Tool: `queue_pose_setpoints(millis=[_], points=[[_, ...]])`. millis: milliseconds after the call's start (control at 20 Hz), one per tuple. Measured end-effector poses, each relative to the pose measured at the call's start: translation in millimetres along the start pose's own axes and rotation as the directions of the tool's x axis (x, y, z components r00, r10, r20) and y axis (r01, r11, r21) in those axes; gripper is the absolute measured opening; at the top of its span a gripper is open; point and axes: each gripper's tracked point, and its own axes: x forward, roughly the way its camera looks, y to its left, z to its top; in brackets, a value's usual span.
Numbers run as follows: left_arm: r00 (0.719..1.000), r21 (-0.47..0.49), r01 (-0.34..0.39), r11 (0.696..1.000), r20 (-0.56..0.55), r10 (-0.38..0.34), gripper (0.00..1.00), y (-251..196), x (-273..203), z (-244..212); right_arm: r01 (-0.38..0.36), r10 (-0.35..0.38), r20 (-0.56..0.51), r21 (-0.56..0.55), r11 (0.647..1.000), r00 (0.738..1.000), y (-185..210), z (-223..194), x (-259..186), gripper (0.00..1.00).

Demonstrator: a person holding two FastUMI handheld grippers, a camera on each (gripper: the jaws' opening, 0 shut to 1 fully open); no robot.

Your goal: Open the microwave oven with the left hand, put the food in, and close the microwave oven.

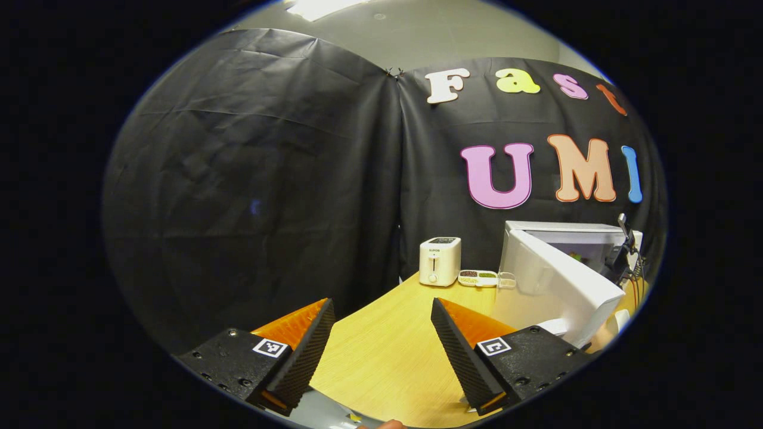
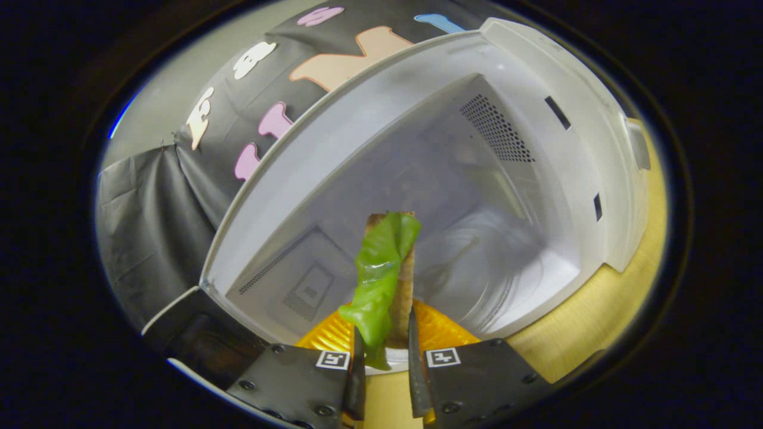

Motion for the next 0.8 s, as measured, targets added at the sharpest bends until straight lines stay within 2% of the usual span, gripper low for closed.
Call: queue_pose_setpoints(millis=[150,200,300,350,500,550,650,700,800], points=[[1.0,0.004,-0.001,1.0,0.015,0.001,0.99,3,-3,5,0.018,-0.018,-0.006,-0.043,0.999,1.0,-8,-1,3,0.31],[1.0,0.004,0.003,1.0,0.018,-0.003,0.99,1,-4,6,0.035,-0.036,-0.013,-0.055,0.998,0.999,-10,1,5,0.38],[1.0,0.0,0.016,1.0,0.022,-0.016,1.0,-2,-5,7,0.077,-0.079,-0.011,-0.107,0.991,0.997,-18,3,6,0.4],[0.999,-0.002,0.021,1.0,0.024,-0.021,1.0,-4,-5,8,0.11,-0.113,-0.01,-0.13,0.985,0.994,-26,3,7,0.48],[0.999,0.006,0.018,1.0,0.027,-0.019,0.99,-1,-5,8,0.174,-0.173,0.021,-0.192,0.966,0.985,-44,12,11,0.62],[0.999,0.011,0.012,1.0,0.032,-0.012,0.99,2,-6,10,0.182,-0.178,0.037,-0.224,0.957,0.983,-45,19,11,0.72],[0.999,0.018,0.003,1.0,0.044,-0.004,0.99,5,-8,14,0.192,-0.176,0.08,-0.294,0.936,0.981,-50,28,10,0.87],[0.999,0.019,-0.001,1.0,0.05,0.0,0.99,6,-9,15,0.196,-0.166,0.115,-0.338,0.921,0.979,-50,35,6,0.98],[0.999,0.02,0.0,1.0,0.052,-0.001,0.99,5,-9,16,0.18,-0.126,0.156,-0.402,0.898,0.98,-42,44,-3,0.99]])
